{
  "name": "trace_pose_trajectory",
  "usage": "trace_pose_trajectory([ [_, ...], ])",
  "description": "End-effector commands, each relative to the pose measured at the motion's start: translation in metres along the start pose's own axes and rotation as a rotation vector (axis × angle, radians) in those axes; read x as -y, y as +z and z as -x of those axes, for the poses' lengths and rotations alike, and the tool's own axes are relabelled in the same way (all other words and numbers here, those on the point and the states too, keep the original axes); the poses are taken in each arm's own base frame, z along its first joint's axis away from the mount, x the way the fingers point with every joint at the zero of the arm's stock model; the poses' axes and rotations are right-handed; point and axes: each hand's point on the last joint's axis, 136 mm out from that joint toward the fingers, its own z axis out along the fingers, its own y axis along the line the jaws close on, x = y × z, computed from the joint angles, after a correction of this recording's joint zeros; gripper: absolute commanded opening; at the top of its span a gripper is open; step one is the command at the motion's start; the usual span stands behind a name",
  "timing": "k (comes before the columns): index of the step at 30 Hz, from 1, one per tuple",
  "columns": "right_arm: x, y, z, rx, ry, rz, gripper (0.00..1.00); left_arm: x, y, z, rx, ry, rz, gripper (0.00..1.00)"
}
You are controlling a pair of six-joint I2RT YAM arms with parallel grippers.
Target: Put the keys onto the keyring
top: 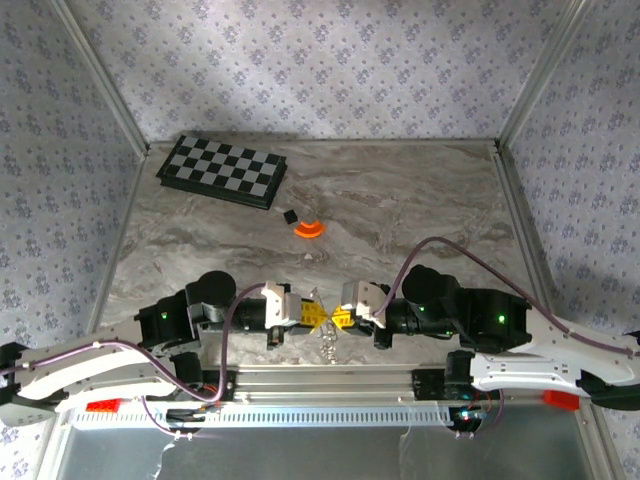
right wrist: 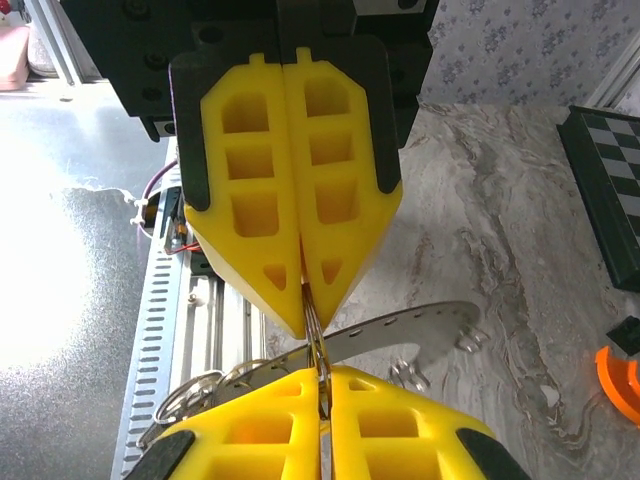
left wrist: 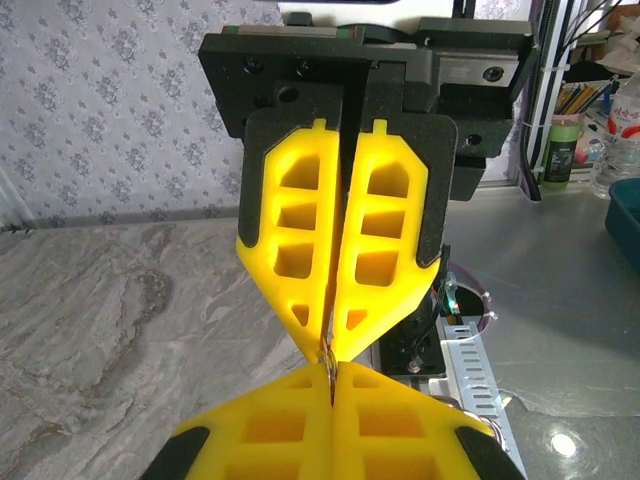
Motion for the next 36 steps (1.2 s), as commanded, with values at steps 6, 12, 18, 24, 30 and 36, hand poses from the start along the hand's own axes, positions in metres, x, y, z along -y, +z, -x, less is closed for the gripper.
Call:
trace_pose_trajectory([
  [6, 0.006, 0.006, -0.014, -0.031, 0.032, -0.029, 0.11, 0.01, -0.012, 0.038, 0.129, 0.032, -0.054, 0.0],
  [12, 0.006, 0.009, -0.018, -0.039, 0.039, -0.031, 0.1, 0.012, -0.014, 0.039, 0.134, 0.034, -0.065, 0.0],
  [18, 0.005, 0.013, -0.024, -0.057, 0.053, -0.016, 0.1, 0.015, -0.014, 0.042, 0.14, 0.034, -0.081, 0.0],
  [24, 0.006, 0.013, -0.024, -0.053, 0.061, -0.014, 0.1, 0.018, -0.014, 0.043, 0.144, 0.033, -0.096, 0.0],
  [30, 0.004, 0.008, -0.016, -0.002, 0.052, 0.0, 0.14, 0.017, -0.011, 0.042, 0.144, 0.03, -0.095, 0.0],
  [36, 0.0, -0.012, -0.001, 0.111, 0.037, -0.002, 0.43, 0.017, -0.012, 0.044, 0.155, 0.035, -0.093, 0.0],
])
